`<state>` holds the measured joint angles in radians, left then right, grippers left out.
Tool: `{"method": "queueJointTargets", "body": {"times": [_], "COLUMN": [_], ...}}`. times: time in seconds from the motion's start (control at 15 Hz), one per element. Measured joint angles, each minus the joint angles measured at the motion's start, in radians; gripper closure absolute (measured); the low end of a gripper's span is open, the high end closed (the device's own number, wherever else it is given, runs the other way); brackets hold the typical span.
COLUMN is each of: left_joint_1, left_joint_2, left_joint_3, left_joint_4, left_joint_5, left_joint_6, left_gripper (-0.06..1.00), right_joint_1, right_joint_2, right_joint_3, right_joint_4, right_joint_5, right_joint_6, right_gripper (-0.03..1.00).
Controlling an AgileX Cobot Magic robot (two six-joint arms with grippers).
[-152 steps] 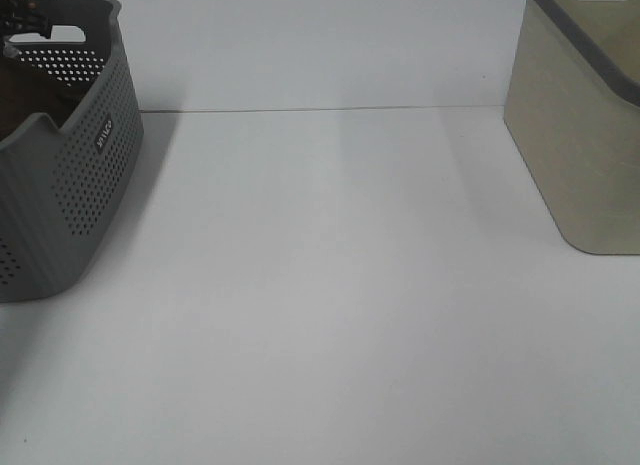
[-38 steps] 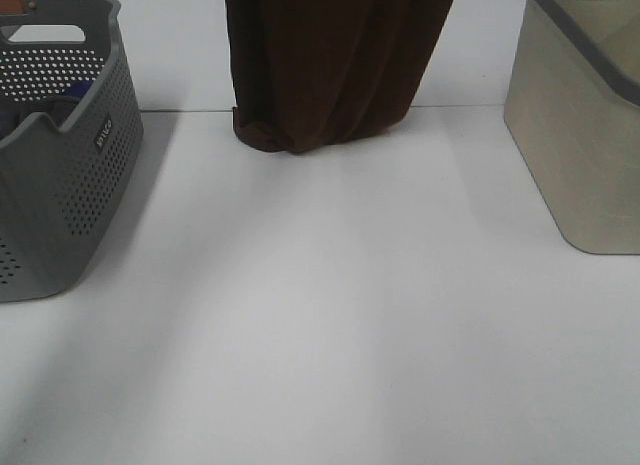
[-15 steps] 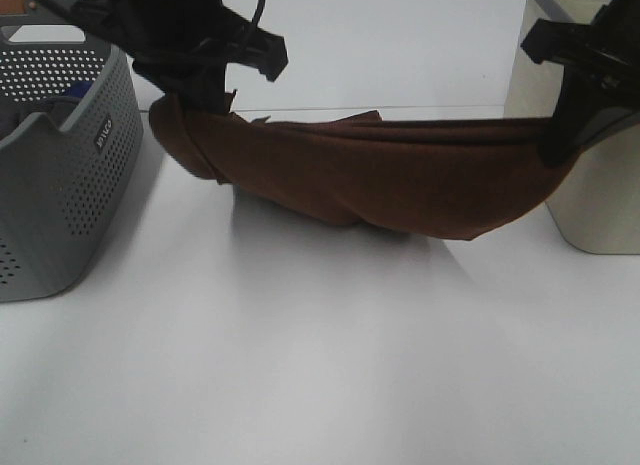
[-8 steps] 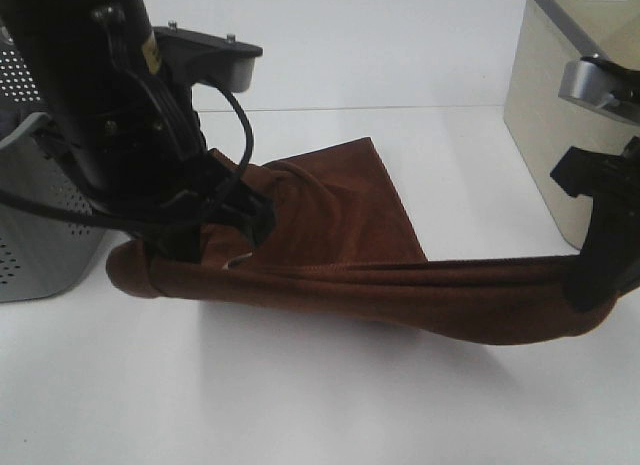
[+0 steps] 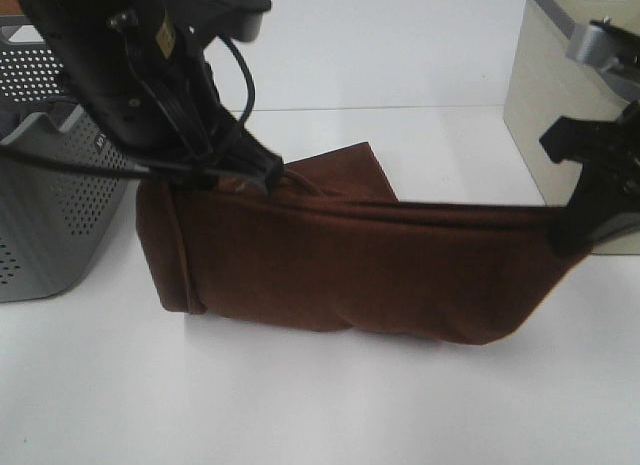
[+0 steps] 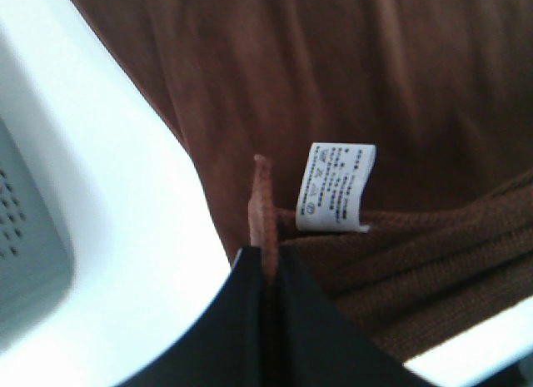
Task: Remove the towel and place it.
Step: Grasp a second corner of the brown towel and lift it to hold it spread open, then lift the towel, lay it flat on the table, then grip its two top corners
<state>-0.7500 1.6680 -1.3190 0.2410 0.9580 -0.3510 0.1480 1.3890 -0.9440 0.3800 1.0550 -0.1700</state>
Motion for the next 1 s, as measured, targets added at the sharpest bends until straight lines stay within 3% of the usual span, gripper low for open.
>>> {"method": "queueJointTargets", "body": {"times": [0.2,0.33,0.47,0.53,0.73,0.87,1.0], "left_joint_1": [0.126,0.21,0.287,0.317,0.371,0.388,0.389], "left_joint_2": [0.003,0.041,0.145,0.197,0.352,0.459,0.525], "left_joint_3": [-0.031,-0.08,-0.182,-0.241,-0.419,-0.64,-0.884], "left_joint_4": [0.081,0.093,0.11,0.114,0.118,0.12,0.123], "left_joint_5": [-0.285,-0.44,-0.613,-0.672,-0.803,-0.853,-0.89], "left_joint_6": [-0.063,-0.055,-0.035,-0.032,-0.032,-0.032,-0.012], "left_gripper": [0.93,0.93,0.93,0.93,0.93,0.93,0.93], "right_joint_1": [0.0,0.0,0.0,0.0,0.0,0.0,-0.001], "right_joint_2": [0.071,0.202,0.4,0.444,0.679,0.793,0.815], "right_joint_3": [-0.2,-0.41,-0.719,-0.791,-1.212,-1.458,-1.584], "right_joint_4": [-0.004,-0.01,-0.031,-0.035,-0.055,-0.085,-0.098], "right_joint_5": [-0.072,-0.08,-0.083,-0.083,-0.084,-0.097,-0.15], "right_joint_6": [0.0,0.0,0.0,0.0,-0.007,-0.036,-0.064], "right_gripper": [0.97,0.97,0.97,0.97,0.97,0.97,0.97]}}
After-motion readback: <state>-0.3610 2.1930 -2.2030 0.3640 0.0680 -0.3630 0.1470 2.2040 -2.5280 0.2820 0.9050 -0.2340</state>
